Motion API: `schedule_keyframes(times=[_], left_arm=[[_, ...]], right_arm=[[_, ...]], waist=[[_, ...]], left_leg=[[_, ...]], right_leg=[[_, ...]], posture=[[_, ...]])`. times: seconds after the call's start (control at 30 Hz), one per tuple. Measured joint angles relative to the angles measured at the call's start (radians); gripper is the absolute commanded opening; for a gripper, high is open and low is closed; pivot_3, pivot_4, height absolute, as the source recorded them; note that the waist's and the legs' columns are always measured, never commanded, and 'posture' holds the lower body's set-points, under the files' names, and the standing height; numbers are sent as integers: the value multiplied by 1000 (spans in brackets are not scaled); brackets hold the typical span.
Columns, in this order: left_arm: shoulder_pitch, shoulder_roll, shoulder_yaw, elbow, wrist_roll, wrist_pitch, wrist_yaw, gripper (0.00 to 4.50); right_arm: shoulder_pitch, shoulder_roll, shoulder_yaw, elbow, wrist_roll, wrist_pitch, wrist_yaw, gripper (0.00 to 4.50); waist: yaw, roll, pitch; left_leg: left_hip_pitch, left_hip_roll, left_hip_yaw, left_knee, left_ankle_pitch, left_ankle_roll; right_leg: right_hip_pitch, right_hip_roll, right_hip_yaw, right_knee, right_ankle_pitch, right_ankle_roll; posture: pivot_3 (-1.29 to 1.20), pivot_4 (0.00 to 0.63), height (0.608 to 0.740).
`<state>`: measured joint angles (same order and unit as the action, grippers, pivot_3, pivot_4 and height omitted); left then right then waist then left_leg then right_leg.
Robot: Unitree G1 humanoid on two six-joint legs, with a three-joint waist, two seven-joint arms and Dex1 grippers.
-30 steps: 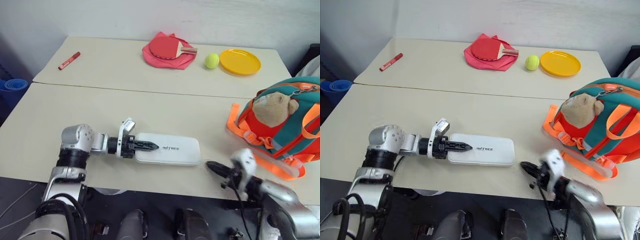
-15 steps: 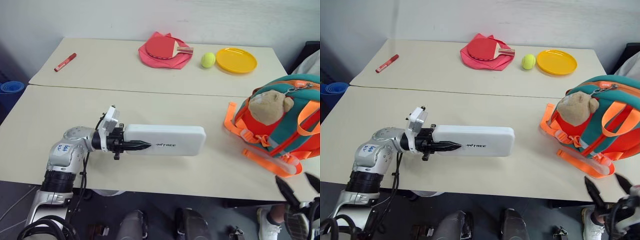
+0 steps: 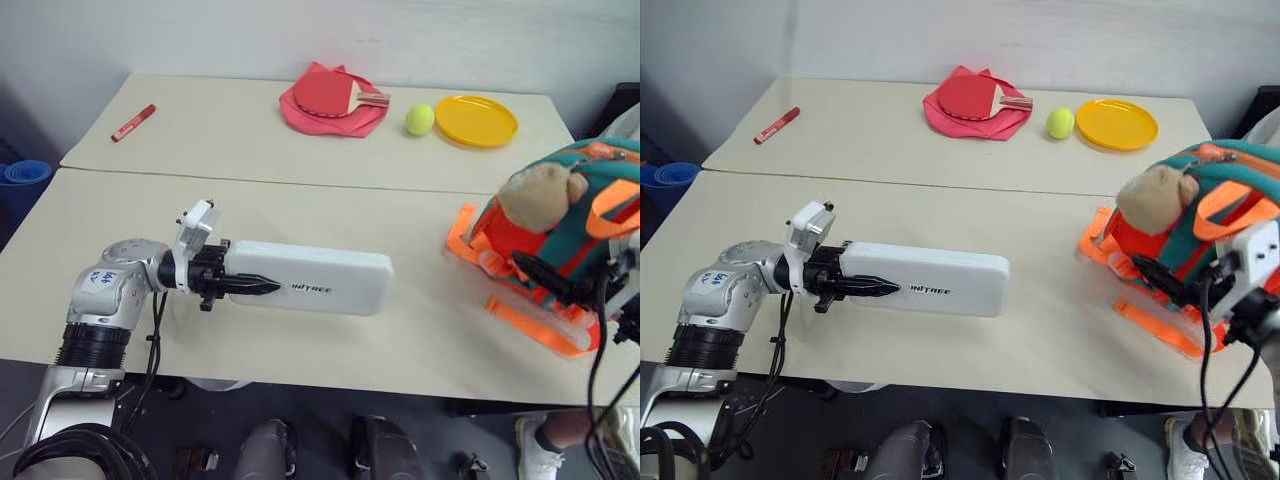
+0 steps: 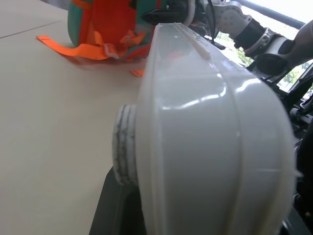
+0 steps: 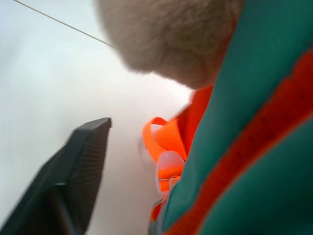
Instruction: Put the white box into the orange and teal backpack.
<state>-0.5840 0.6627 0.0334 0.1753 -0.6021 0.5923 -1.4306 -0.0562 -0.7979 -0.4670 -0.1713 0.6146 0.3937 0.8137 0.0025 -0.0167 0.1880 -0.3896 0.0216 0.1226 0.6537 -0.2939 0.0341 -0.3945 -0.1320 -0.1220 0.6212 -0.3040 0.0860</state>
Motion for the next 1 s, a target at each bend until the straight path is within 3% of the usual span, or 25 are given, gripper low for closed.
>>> schedule_keyframes(times=[0.27,0.43,0.53,0.6,0.7,0.8,0.9,1.0], left_arm=[[-25,-30,147,84,-44,30,131,1229],[-8,8,166,162,-23,16,160,1229],[0,17,193,204,-22,16,179,1229],[-1,27,224,228,-31,30,188,1229],[1,63,267,232,-47,56,193,1229],[45,105,321,201,-71,82,192,1229],[92,103,348,120,-113,118,198,1229],[139,98,408,-32,-209,188,243,1229]], right_arm=[[-90,149,191,-162,13,54,-68,10],[-212,283,348,-297,117,156,-134,10],[-240,297,422,-387,208,242,-143,10],[-220,244,442,-469,297,317,-137,10],[-95,104,375,-543,435,406,-105,10],[26,-27,219,-553,574,459,-85,10],[64,-62,145,-554,618,458,-85,10],[76,-70,135,-526,564,432,-76,10]], waist=[[-18,0,0],[-31,0,0],[-30,0,0],[-29,-1,0],[-15,-2,1],[-7,-2,1],[-4,-3,1],[-3,-3,1]], left_leg=[[-1,1,0,3,0,0],[-2,2,0,0,1,-3],[-3,2,0,0,1,-3],[-4,2,0,1,1,-2],[-8,1,-2,6,-2,2],[-8,0,-2,9,-5,6],[-8,0,-3,10,-6,6],[-8,1,-4,10,-7,5]], right_leg=[[0,1,0,4,1,1],[-2,3,0,5,0,1],[-3,2,0,4,0,0],[-3,2,-1,3,0,0],[-3,0,-3,2,0,1],[-1,-1,-2,-1,2,4],[0,-3,-2,-4,3,5],[-1,-3,-2,-5,3,5]], posture=[[0,150,740],[0,150,740],[0,150,740],[0,150,740],[0,150,740],[0,150,740],[0,150,740],[0,150,740]])
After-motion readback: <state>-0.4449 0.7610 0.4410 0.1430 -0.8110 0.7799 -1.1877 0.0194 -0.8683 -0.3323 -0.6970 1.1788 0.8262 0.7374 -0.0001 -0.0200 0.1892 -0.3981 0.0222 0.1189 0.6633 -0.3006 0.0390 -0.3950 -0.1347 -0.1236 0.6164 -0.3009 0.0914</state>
